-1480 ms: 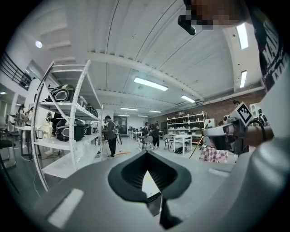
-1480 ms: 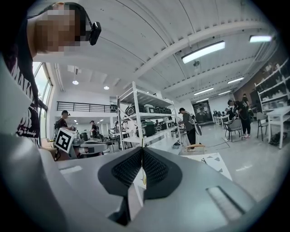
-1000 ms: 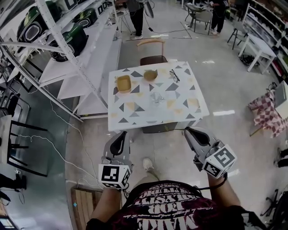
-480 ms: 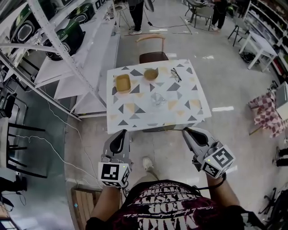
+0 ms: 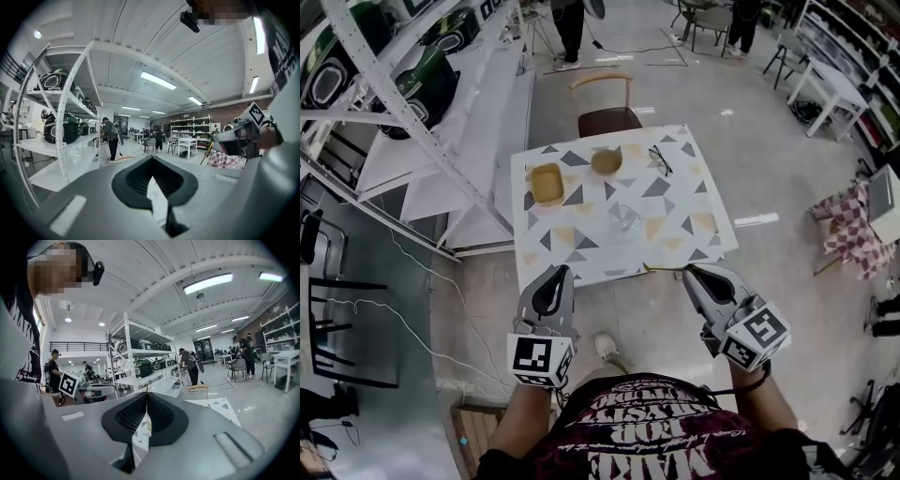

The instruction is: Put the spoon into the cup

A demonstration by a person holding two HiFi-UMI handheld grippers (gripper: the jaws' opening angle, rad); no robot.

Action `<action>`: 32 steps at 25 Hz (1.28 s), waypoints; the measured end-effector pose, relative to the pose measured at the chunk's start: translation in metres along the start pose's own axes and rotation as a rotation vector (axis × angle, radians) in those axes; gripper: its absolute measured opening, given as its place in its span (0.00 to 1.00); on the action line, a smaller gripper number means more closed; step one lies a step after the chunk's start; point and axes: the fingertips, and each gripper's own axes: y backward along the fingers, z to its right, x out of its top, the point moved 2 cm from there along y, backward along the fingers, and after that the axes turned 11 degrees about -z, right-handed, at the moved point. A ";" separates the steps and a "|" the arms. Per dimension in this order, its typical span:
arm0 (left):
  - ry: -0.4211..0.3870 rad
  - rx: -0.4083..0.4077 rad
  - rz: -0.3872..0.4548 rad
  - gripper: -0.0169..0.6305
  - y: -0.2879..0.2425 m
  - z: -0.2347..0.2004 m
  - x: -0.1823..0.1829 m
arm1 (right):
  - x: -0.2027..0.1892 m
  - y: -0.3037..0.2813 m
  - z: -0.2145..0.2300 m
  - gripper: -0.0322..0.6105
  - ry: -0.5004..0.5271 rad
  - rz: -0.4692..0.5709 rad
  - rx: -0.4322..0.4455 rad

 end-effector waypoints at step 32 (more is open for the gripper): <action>-0.029 -0.032 0.012 0.03 -0.049 -0.083 0.034 | 0.071 -0.071 0.043 0.11 0.021 0.074 -0.100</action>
